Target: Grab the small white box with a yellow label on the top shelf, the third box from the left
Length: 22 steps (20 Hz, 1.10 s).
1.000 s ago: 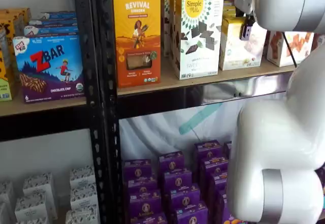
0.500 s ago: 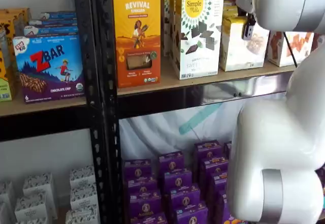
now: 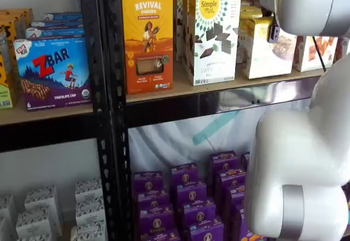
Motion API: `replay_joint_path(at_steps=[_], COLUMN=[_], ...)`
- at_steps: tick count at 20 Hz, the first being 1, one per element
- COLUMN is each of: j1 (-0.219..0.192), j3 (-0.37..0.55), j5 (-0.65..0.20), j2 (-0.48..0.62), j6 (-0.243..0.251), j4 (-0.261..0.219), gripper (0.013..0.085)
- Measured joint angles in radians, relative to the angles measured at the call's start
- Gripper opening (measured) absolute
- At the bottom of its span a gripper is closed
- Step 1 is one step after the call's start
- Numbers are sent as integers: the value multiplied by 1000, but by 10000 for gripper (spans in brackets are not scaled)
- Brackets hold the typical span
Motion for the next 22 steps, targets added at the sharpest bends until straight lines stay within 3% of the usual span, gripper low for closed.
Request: replay_joint_path(at_steps=[11, 22], j1=[-54, -80], j3=[79, 184], j5=[60, 119], j2=[-119, -247], j6=[-46, -74], j4=[20, -2], gripper=[330, 330])
